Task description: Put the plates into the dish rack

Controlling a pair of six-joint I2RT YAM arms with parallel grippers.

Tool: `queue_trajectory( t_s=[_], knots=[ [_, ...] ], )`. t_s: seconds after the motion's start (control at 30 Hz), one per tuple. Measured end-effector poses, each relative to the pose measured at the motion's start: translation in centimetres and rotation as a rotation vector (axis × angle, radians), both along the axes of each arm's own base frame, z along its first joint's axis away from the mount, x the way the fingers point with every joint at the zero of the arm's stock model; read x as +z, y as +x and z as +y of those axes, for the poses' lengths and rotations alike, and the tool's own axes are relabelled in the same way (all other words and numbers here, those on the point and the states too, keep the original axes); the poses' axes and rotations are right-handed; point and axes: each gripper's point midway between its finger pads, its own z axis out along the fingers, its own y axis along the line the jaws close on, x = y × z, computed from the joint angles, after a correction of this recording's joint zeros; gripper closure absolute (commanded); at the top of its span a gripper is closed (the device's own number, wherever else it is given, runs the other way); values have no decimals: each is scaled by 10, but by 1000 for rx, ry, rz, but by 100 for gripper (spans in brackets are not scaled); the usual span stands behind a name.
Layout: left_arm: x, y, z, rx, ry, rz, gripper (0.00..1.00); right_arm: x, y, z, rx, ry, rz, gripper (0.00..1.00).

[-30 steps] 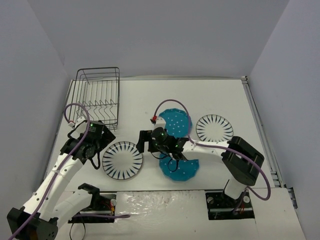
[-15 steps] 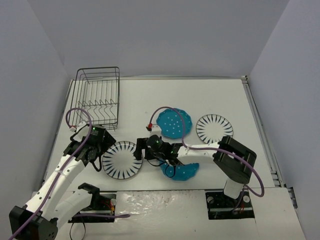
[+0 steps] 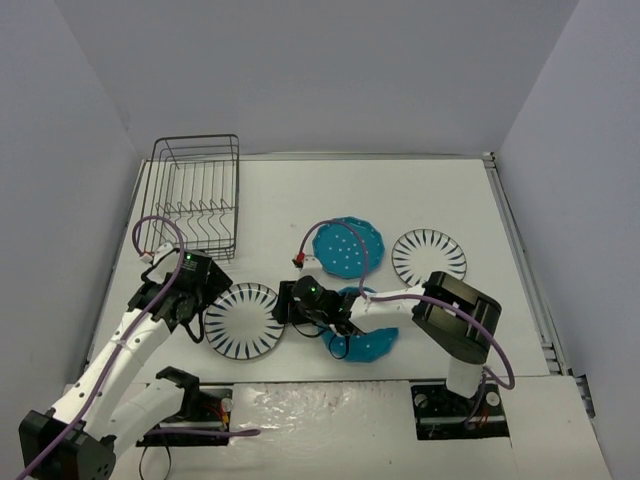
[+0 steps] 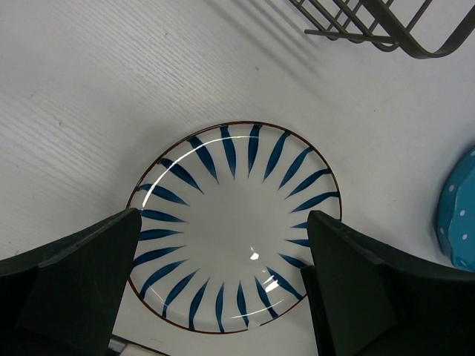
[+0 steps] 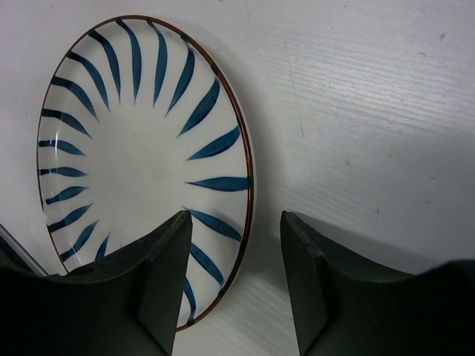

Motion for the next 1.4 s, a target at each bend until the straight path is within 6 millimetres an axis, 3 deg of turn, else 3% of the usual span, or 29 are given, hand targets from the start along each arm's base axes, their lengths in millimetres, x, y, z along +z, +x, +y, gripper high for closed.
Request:
queue_trajectory(
  t_s=[0.47,0.73,0.9,1.13,1.4],
  knots=[
    [1,1,0,-1,-2,-4,9,-9,2,6,-20,31,17,100],
    [-1,2,-2,-7,-2,3,9,-8,3,5,-36,32,21,100],
    [-1,3,-4,-14,-8,2,8,-3,4,-9,-59,-21,9,100],
    [1,7,-9,-30,-31,-15,6,44,29,-38,-117,-19,-61,100],
    [1,13,-19,-63,-71,-35,6,50,51,-65,-184,-47,-66,100]
  ],
)
